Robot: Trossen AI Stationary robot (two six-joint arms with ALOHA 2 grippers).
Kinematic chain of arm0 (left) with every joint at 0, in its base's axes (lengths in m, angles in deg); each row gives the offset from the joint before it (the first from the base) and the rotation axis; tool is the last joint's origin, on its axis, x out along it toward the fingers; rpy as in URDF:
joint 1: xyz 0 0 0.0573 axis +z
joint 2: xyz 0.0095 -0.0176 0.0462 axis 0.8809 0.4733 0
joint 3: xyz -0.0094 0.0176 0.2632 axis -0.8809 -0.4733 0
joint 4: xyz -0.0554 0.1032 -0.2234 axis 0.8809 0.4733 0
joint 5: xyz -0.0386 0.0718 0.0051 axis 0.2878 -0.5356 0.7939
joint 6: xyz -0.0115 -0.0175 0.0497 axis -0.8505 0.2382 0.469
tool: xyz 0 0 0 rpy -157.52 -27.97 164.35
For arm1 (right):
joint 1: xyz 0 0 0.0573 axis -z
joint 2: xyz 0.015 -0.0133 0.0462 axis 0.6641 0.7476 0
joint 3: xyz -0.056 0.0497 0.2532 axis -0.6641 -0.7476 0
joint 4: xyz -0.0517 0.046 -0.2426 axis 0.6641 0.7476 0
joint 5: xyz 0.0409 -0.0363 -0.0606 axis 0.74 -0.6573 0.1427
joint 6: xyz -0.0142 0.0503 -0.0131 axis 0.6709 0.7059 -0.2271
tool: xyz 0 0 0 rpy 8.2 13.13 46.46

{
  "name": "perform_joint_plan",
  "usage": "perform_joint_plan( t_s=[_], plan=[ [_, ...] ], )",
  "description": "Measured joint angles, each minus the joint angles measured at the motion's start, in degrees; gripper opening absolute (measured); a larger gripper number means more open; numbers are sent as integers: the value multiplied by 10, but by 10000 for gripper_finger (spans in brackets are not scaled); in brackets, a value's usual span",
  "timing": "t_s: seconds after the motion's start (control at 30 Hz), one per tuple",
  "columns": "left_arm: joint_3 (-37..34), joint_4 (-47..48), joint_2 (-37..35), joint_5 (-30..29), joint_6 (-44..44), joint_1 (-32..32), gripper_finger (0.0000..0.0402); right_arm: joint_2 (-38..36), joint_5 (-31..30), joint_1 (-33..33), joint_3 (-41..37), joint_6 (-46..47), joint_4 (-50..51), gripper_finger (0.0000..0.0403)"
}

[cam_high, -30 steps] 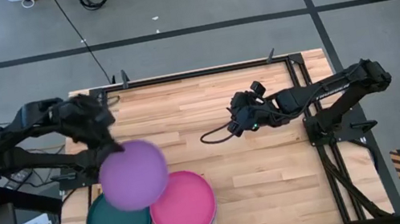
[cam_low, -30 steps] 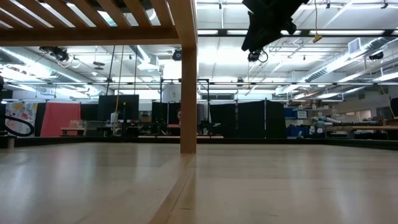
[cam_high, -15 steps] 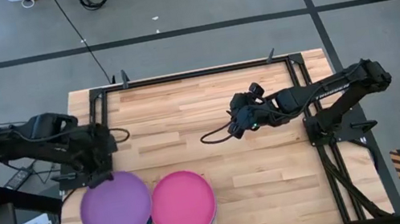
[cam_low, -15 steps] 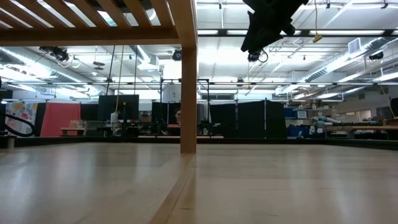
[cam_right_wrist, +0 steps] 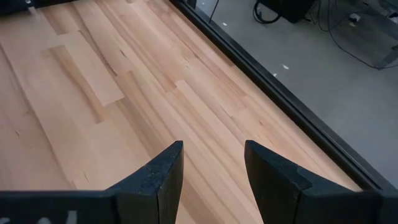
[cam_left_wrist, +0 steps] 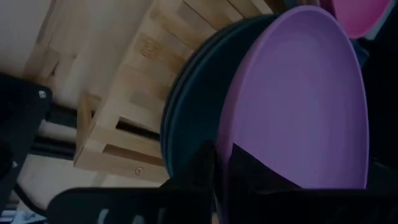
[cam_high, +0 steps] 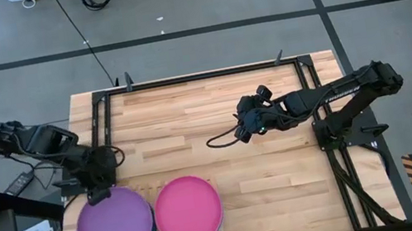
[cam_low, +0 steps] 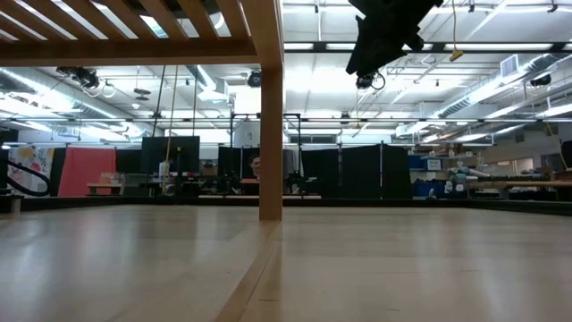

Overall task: Place and stack plates onto a shelf
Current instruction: Stack the purple plate on top of the dark green plate on the shelf

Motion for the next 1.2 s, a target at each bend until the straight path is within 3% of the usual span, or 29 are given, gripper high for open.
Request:
perform_joint_plan(
  t_s=[0.7, 1.2],
  plan=[
    [0, -5, 3, -51, -18, -32, 46, 0, 0, 0, 0, 0, 0, 176],
    [0, -5, 27, -48, -14, -32, 166, 0, 24, 0, 0, -4, 0, 176]
  ],
)
